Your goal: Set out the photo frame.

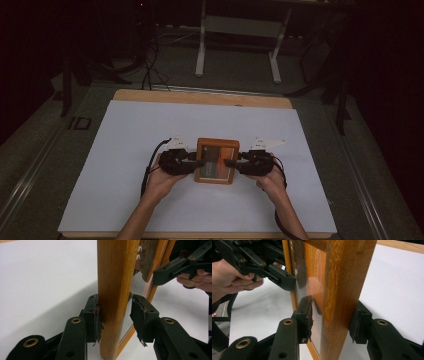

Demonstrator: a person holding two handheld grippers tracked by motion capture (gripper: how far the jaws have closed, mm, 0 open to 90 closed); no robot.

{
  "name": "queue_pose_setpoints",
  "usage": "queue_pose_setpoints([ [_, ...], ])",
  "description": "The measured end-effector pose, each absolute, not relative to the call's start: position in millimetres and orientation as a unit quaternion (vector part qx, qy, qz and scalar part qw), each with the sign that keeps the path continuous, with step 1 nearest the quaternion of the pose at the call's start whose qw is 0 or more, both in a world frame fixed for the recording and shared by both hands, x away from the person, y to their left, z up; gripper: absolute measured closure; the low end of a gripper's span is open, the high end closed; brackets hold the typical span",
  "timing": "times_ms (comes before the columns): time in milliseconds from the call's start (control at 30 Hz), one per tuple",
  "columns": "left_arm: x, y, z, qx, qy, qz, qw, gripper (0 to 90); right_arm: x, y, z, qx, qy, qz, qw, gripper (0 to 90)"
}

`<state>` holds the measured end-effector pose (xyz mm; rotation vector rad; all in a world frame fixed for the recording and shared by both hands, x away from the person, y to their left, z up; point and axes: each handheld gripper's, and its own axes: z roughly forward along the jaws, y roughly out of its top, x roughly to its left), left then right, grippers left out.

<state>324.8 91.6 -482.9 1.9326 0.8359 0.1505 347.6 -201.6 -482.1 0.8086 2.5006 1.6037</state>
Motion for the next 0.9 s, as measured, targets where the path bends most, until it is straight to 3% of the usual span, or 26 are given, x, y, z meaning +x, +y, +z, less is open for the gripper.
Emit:
queue_pose_setpoints([
  [900,335,95,-490,0.791,0.368,0.053,0.486,63.7,368,-204,-492,0.273,0.803,0.530,0.004,58.5],
])
